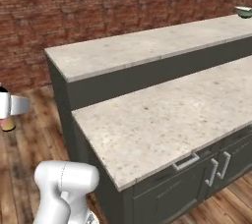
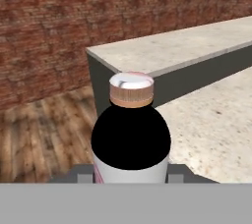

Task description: Open the fridge, grab two sodas, and place both sodas inside the bowl with ice on the dining counter.

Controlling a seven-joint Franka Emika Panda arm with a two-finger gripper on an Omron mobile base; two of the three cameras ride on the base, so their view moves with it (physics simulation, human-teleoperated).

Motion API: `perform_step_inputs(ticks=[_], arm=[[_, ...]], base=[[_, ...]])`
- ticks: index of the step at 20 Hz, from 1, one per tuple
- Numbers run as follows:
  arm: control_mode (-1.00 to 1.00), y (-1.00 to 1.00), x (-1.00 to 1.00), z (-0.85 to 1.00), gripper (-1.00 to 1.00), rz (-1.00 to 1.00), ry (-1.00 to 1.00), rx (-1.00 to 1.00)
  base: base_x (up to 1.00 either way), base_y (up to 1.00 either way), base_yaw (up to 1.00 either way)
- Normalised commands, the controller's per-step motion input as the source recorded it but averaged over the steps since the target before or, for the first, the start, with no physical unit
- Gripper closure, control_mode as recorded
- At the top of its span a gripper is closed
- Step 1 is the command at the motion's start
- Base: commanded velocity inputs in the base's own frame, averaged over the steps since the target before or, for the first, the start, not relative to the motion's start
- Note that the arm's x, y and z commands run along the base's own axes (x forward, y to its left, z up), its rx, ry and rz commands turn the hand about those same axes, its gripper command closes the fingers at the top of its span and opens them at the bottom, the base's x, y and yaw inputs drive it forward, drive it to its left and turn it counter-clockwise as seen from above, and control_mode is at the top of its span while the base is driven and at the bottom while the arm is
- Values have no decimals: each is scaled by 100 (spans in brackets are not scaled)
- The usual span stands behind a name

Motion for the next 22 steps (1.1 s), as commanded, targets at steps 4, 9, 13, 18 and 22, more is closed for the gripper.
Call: perform_step_inputs(ticks=[4,9,13,18,22], arm=[[100,0,0,0,100,0,0,0],[100,0,0,0,100,0,0,0],[100,0,0,0,100,0,0,0],[100,0,0,0,100,0,0,0],[100,0,0,0,100,0,0,0]], base=[[53,100,-16],[71,100,-20],[70,100,-18],[9,100,-8],[0,100,-4]])
